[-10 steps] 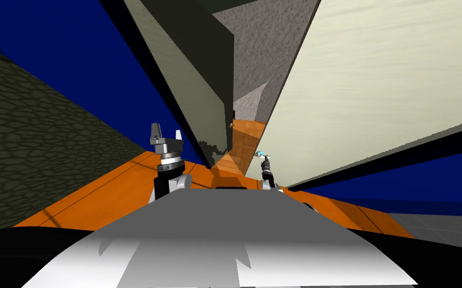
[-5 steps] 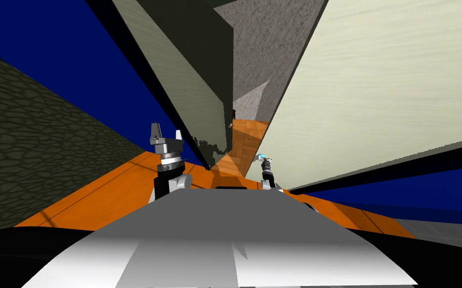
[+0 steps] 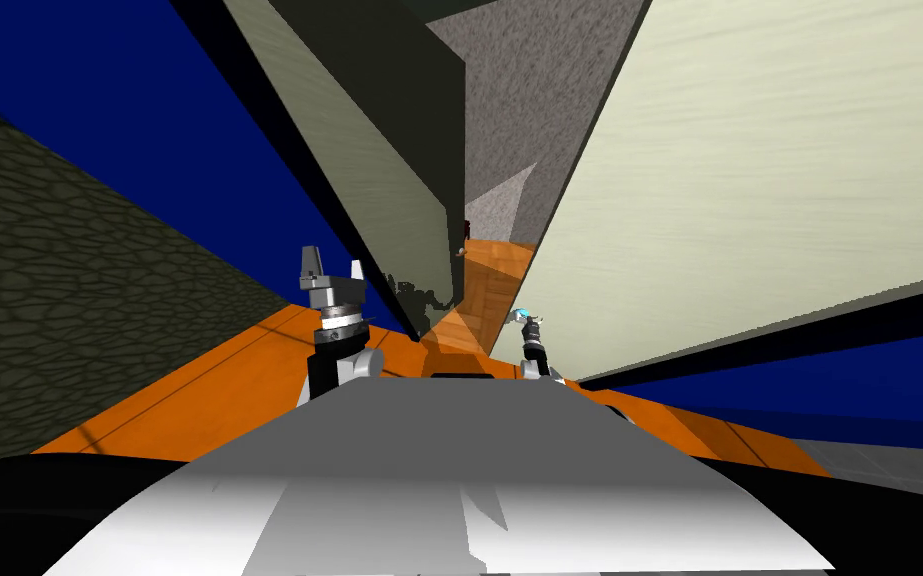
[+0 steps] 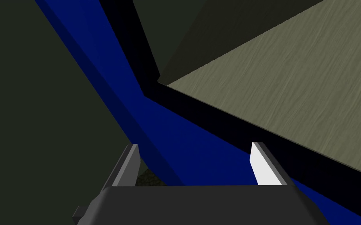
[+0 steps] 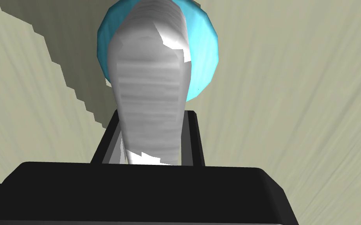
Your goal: Push the door open
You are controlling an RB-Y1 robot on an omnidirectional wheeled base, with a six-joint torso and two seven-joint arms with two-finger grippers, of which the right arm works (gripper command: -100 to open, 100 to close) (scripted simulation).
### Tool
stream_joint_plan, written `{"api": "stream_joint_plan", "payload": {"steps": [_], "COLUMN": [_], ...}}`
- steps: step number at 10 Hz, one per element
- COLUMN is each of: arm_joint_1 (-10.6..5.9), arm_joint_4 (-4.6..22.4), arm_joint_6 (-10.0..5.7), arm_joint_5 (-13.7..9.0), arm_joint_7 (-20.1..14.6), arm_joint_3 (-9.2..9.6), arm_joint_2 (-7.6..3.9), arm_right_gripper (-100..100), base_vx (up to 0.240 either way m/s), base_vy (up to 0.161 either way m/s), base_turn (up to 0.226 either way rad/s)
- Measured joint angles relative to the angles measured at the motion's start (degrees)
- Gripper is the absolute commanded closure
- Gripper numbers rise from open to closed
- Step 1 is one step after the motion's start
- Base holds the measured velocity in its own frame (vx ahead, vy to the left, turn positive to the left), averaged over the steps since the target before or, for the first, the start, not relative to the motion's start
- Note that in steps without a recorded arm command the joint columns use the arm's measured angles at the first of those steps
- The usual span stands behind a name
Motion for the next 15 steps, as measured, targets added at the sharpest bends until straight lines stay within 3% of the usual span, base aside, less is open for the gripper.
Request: {"api": "stream_joint_plan", "payload": {"steps": [1,2,3,4,6,7,8,9,10,11,12,14,15], "arm_joint_1": [0.42,-0.89,-1.17,-0.42,-0.98,0.06,-0.32,-2.01,-0.47,-0.79,-1.52,-1.11,-0.22], "arm_joint_4": [-0.3,2.1,2.2,0.1,1.1,-1.0,-0.8,2.3,-0.9,-1.2,0.0,-0.1,-2.1], "arm_joint_6": [0.38,-0.58,-0.95,-0.19,-0.26,0.52,0.67,-0.71,0.33,0.73,0.11,0.46,1.31], "arm_joint_5": [-0.2,-0.4,-0.6,-0.6,-1.3,-1.6,-2.0,-2.5,-2.7,-2.8,-2.8,-3.6,-4.1], "arm_joint_7": [0.4,0.6,0.9,1.1,2.3,3.1,3.9,4.5,5.2,5.4,5.2,6.8,8.0], "arm_joint_3": [-0.30,-0.67,-0.96,-1.05,-2.02,-2.57,-3.26,-4.03,-4.42,-4.52,-4.57,-5.91,-6.63], "arm_joint_2": [0.24,0.19,0.28,0.36,1.01,1.54,1.93,1.90,2.42,2.24,2.03,3.18,4.06], "arm_right_gripper": [100,100,100,100,100,100,100,100,100,100,100,100,100], "base_vx": [0.160,0.114,0.060,0.148,0.170,0.176,0.212,0.152,0.053,0.007,0.123,0.175,0.125], "base_vy": [-0.021,-0.022,-0.010,-0.019,-0.004,-0.012,0.003,-0.015,-0.030,-0.021,-0.013,-0.022,-0.019], "base_turn": [-0.033,-0.001,0.007,-0.065,-0.041,-0.056,-0.067,-0.028,0.006,0.021,-0.049,-0.074,-0.048]}}
